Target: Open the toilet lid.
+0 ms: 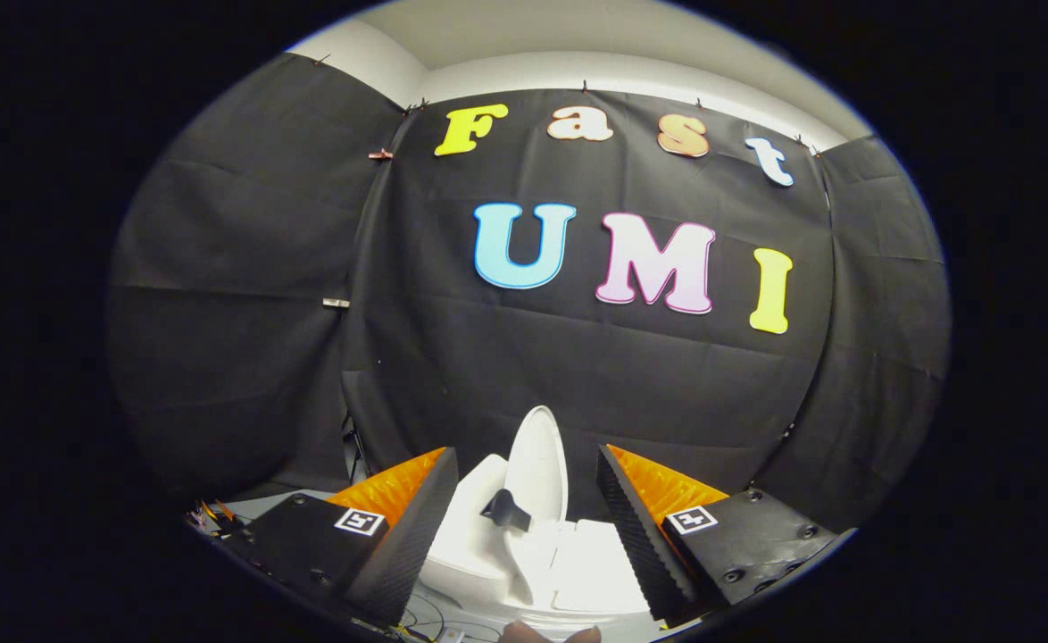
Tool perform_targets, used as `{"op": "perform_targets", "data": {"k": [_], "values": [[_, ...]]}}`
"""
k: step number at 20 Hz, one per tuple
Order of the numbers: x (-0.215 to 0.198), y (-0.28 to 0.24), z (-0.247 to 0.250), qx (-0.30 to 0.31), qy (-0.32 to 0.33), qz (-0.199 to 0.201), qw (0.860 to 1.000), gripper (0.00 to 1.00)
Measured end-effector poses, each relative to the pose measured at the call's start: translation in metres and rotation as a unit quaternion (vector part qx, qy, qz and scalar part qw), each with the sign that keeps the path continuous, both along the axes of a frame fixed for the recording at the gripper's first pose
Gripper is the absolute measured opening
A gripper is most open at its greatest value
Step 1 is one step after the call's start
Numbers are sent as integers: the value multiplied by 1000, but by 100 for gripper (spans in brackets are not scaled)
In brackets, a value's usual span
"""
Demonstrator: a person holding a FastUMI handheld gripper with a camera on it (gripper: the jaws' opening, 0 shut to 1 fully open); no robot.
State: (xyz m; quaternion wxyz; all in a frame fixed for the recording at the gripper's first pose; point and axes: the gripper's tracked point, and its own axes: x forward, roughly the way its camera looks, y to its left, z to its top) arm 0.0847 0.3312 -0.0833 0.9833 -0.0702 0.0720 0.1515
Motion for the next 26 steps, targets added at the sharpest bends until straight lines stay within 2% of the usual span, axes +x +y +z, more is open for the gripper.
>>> {"op": "perform_targets", "data": {"k": [9, 17, 26], "values": [[-11, -76, 40, -2, -19, -33, 999, 99], [-23, -164, 78, 15, -54, -97, 994, 99], [-34, -238, 84, 23, -55, -151, 987, 99]]}}
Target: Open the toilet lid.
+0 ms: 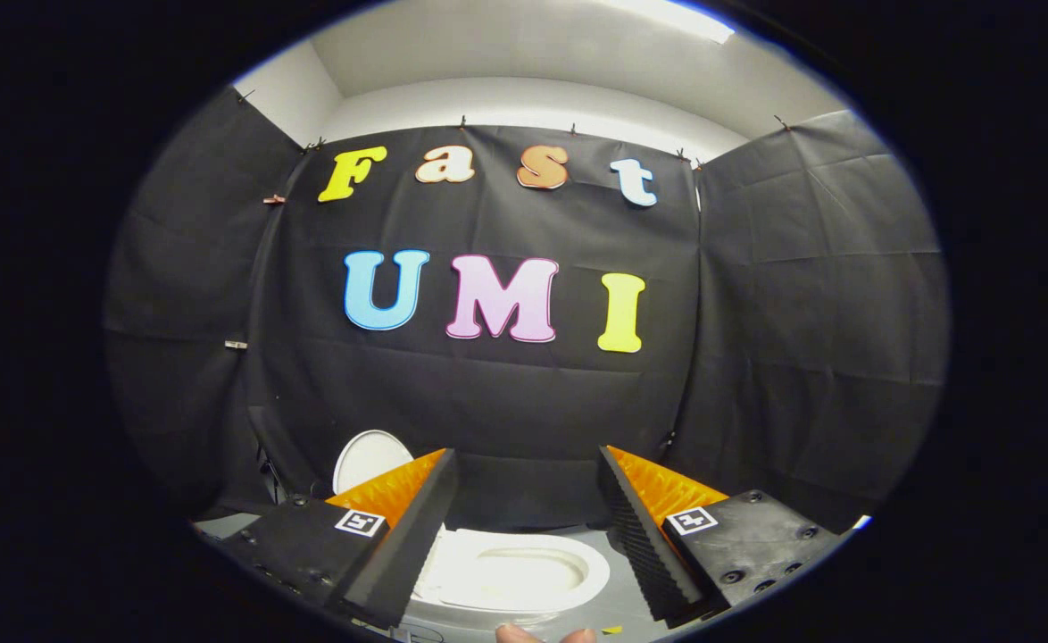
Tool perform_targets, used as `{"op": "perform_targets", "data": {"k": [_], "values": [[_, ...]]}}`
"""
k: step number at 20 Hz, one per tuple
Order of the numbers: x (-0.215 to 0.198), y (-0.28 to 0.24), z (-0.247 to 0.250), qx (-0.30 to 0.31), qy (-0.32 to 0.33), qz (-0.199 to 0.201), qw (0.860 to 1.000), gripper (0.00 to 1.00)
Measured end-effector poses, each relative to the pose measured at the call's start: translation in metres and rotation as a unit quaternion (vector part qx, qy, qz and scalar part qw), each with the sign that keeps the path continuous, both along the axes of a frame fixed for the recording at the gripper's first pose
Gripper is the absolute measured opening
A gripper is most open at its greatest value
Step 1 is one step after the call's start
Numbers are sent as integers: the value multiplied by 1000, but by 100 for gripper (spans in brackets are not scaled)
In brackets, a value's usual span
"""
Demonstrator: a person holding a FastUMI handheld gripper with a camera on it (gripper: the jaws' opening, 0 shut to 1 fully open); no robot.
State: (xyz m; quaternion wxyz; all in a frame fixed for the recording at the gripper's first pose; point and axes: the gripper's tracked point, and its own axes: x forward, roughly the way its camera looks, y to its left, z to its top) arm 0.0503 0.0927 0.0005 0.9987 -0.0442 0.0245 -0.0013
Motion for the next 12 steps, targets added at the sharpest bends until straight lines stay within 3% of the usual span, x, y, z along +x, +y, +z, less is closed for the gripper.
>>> {"op": "perform_targets", "data": {"k": [6, 12], "values": [[-1, -16, 6, 0, -12, -12, 1000, 99], [-2, -3, 13, 13, -20, 3, 1000, 99]]}}
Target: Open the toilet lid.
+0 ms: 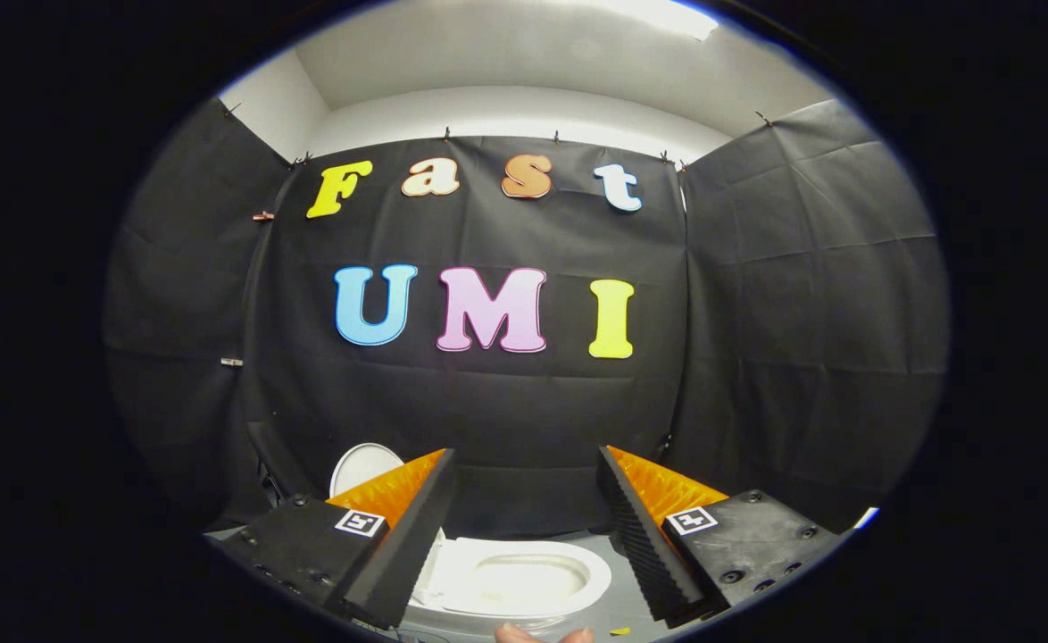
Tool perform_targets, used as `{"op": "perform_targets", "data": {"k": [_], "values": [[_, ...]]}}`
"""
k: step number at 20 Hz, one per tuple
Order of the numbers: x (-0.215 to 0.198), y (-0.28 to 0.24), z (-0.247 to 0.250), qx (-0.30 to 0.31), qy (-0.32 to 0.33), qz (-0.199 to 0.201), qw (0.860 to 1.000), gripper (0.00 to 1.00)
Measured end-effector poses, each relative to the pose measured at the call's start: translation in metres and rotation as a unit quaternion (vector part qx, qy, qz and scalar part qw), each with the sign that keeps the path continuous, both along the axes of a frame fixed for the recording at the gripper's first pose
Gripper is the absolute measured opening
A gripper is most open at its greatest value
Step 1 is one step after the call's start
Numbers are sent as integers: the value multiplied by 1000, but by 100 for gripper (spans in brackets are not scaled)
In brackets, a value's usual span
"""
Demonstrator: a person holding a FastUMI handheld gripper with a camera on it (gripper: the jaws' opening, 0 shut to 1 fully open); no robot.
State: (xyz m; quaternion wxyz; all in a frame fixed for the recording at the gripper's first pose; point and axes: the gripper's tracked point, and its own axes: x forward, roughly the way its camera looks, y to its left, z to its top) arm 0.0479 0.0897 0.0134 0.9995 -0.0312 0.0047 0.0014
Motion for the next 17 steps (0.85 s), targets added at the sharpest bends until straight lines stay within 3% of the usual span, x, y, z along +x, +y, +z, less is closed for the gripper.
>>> {"op": "perform_targets", "data": {"k": [17], "values": [[-1, 20, -10, -10, 18, 14, 1000, 99]]}}
